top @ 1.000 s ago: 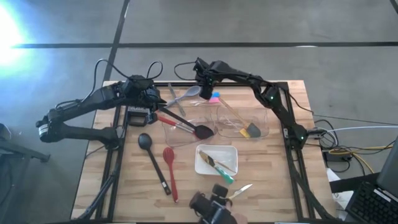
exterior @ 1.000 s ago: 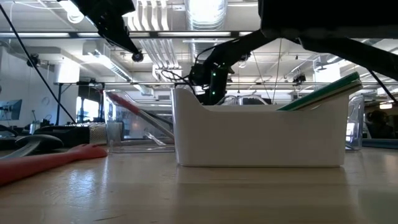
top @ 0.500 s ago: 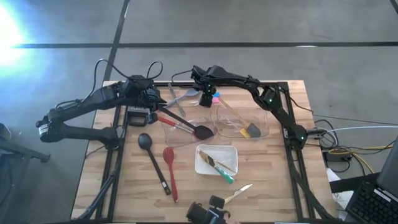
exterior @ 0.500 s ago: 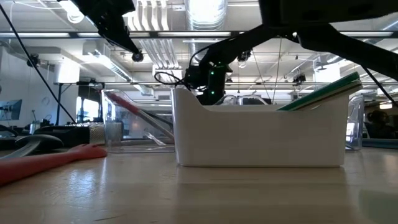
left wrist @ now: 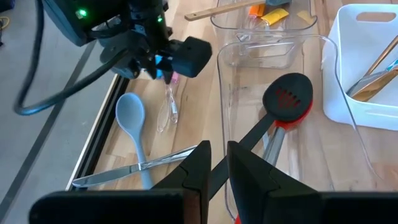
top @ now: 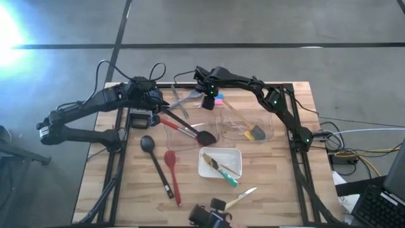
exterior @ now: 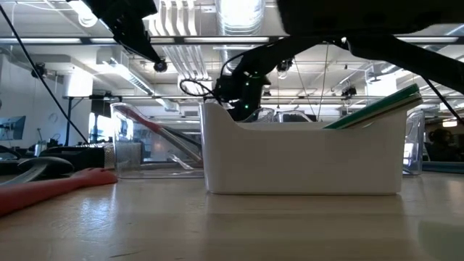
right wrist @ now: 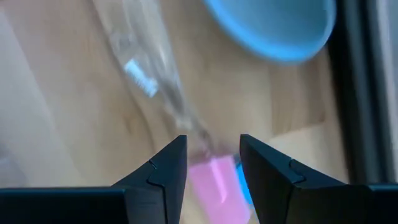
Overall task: Pick & Place Kitchen Items
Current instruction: Put the pink spatula into the right transparent bin
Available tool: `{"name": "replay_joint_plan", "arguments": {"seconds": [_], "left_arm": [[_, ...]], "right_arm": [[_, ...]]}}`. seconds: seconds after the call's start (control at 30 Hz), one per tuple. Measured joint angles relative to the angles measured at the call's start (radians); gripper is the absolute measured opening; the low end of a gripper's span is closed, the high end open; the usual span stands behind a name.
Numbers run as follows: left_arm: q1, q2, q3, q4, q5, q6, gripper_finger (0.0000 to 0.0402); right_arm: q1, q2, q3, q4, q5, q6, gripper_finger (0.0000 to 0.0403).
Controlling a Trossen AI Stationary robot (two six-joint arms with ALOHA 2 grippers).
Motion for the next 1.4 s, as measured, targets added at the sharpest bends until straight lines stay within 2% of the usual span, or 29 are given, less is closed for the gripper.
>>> {"name": "replay_joint_plan", "arguments": {"seconds": [0.17, 0.3, 0.43, 0.6, 0.93, 1.2, 1.4], "left_arm": [[0.000, 0.000, 0.000, 0.003, 0.000, -0.001, 0.0058], [0.000, 0.000, 0.000, 0.004, 0.000, -0.001, 0.0058], [0.000, 0.000, 0.000, 0.011, 0.000, -0.002, 0.0058], [0.000, 0.000, 0.000, 0.011, 0.000, -0.011, 0.0058], [0.000, 0.000, 0.000, 0.010, 0.000, -0.011, 0.0058], [0.000, 0.000, 0.000, 0.009, 0.000, -0.011, 0.0058], [0.000, 0.000, 0.000, 0.009, 0.000, -0.011, 0.0058]], "right_arm": [[0.000, 0.000, -0.001, 0.045, 0.006, -0.020, 0.0132], [-0.006, 0.001, -0.003, 0.052, -0.002, 0.024, 0.0124], [-0.010, 0.014, -0.003, 0.048, -0.068, 0.071, 0.0119], [0.001, 0.013, -0.003, 0.020, -0.081, 0.077, 0.0116], [-0.007, 0.027, -0.007, -0.030, -0.199, 0.128, 0.0129], [-0.023, 0.032, 0.019, -0.053, -0.178, 0.128, 0.0139], [-0.029, 0.035, 0.028, -0.072, -0.174, 0.068, 0.0135]]}}
